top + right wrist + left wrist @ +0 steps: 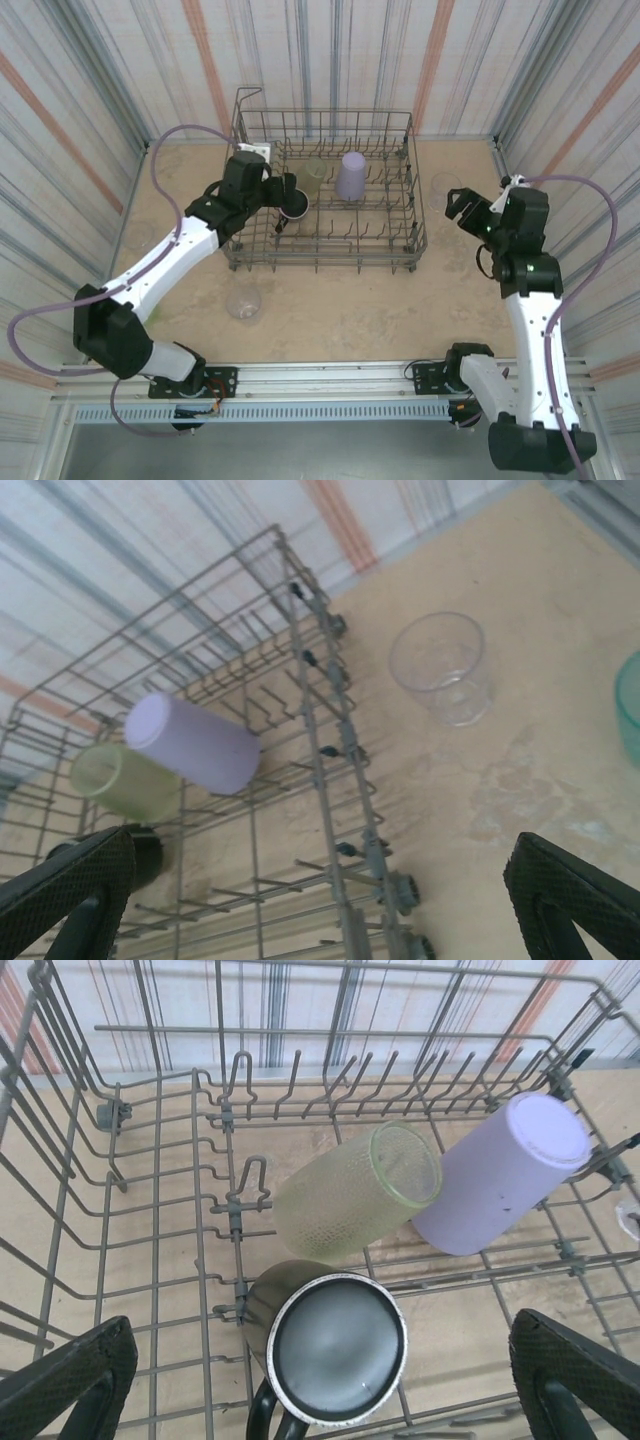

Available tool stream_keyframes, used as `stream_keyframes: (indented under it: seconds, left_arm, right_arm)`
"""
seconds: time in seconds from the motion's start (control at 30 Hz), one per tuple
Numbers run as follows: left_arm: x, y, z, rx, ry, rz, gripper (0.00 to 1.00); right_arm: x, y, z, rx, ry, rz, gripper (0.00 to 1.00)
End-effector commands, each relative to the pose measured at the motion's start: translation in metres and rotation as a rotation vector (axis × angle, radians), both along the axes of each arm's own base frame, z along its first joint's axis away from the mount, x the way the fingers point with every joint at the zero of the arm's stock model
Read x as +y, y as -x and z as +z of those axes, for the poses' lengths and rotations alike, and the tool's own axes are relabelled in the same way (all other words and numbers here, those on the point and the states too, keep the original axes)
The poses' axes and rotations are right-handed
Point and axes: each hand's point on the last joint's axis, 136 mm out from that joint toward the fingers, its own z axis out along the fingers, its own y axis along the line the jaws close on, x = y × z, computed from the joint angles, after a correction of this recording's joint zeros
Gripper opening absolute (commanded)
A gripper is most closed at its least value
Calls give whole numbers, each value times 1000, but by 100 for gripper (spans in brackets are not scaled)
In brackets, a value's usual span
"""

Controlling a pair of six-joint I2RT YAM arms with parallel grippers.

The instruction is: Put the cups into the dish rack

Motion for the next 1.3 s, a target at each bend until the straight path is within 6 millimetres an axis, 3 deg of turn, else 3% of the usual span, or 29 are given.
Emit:
stream_keyframes:
  seconds: [0.0,0.13,0.27,0.53,0.83,1.0,1.13,1.27]
  left_arm:
    - [7,17,15,-3,36,-3,99]
    - [12,29,11,19,39,-6,99]
    - [21,41,-4,54,42,18,99]
    - [33,63,-15,79,94,48,99]
    - [28,64,1,87,81,-23,99]
    - [19,62,24,63,83,-106,99]
    - [2,65,43,72,196,-228,99]
    - [6,65,39,88,217,-222,99]
  right_arm:
    - [-14,4,-7,119,39,-47,99]
    - [-25,4,-8,176,79,-72,99]
    - [-33,-2,-22,238,78,-67,99]
    - [-48,-17,-61,341,47,-67,99]
    - [-82,-27,-74,435,60,-144,99]
    - [-101,-27,-75,444,56,-196,99]
    - [-122,-30,-79,471,83,-251,100]
    - [-127,-42,-82,502,65,-219,94]
